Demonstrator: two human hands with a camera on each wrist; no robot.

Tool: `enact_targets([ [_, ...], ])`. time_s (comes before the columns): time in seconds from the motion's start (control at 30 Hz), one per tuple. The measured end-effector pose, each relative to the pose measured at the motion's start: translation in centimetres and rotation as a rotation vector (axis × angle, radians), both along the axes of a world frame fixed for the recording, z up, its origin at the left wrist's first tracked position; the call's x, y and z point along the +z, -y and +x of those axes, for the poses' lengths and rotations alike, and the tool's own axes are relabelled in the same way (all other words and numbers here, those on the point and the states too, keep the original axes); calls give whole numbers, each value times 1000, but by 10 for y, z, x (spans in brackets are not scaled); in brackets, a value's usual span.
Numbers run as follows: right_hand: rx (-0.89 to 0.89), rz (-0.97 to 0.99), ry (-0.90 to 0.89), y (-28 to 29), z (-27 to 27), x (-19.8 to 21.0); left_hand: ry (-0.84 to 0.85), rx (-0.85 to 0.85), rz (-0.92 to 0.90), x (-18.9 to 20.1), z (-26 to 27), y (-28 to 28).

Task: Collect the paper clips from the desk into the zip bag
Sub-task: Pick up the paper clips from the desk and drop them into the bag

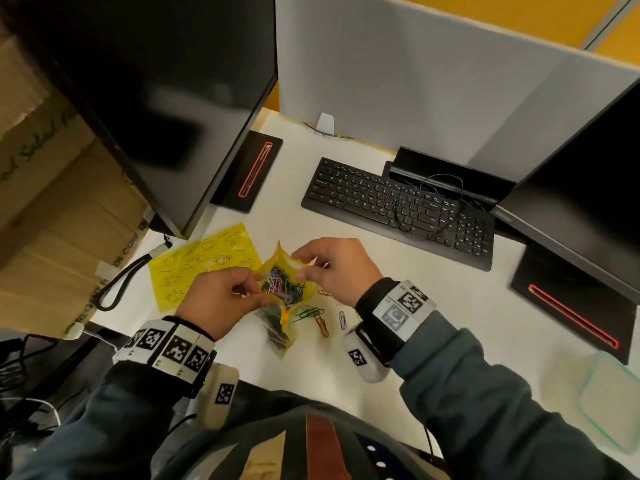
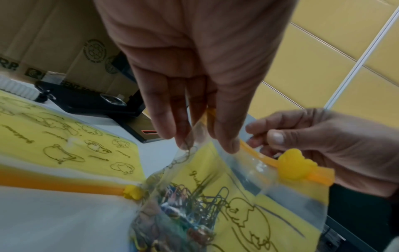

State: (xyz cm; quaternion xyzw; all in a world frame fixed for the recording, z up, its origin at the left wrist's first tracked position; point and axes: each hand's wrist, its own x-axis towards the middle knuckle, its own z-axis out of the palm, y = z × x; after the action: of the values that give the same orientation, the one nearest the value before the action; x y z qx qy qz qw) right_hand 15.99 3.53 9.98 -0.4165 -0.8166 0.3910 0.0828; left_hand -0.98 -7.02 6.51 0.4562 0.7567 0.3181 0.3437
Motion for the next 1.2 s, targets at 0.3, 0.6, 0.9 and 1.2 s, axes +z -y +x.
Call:
enact_targets([
  [0.3, 363, 69, 471, 8, 25, -81, -24, 51, -31, -2, -14, 10],
  [0.6, 742, 297, 656, 23, 30, -84, -19, 55, -18, -5, -14, 12],
  [0.9, 482, 219, 649, -6, 94, -87, -55, 6, -5, -6, -11, 8],
  [1.2, -224, -78, 500, 18, 118, -89, -34, 5, -18, -7, -9, 3],
])
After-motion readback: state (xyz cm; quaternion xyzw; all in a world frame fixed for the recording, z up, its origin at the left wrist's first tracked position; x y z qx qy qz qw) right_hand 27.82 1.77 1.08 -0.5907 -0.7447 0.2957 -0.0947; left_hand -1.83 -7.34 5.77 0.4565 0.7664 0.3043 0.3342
